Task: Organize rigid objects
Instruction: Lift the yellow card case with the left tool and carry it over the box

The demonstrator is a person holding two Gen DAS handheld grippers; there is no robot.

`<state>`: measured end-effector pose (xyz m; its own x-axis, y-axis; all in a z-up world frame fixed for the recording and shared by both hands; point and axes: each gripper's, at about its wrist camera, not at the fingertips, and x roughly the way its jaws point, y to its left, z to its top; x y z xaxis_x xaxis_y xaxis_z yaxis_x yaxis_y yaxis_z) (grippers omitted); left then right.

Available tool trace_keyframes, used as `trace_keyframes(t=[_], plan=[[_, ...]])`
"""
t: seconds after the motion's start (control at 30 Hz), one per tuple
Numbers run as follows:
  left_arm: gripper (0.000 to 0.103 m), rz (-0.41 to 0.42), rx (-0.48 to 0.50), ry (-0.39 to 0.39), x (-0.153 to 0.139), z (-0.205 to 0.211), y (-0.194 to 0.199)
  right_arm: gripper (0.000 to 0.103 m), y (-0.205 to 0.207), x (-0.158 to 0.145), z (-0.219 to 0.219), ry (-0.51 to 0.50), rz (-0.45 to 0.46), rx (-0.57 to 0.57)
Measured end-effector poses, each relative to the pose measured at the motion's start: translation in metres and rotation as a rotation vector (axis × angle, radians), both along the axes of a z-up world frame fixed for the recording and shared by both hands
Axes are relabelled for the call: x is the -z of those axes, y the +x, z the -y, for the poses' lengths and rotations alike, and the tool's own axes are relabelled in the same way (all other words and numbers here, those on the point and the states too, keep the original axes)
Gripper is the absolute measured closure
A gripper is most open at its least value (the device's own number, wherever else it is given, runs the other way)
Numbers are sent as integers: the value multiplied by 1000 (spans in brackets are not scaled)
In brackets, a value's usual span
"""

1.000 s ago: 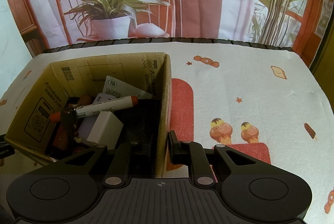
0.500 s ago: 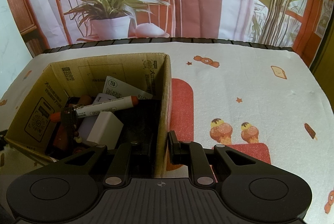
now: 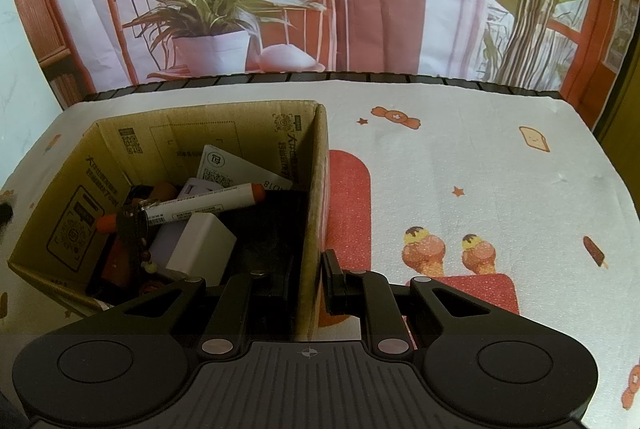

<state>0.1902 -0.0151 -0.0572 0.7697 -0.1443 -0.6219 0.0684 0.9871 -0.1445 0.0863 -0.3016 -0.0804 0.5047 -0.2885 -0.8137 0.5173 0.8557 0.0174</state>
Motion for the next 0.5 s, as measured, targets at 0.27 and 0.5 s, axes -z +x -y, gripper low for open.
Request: trace_keyframes(t=[0.27,0.5], plan=[[56,91,72,-38,-31,24,5,88,0,0,0,0,0,0],[56,110,174,-51,-39,55,7,88,1,1,0,0,-1,0]])
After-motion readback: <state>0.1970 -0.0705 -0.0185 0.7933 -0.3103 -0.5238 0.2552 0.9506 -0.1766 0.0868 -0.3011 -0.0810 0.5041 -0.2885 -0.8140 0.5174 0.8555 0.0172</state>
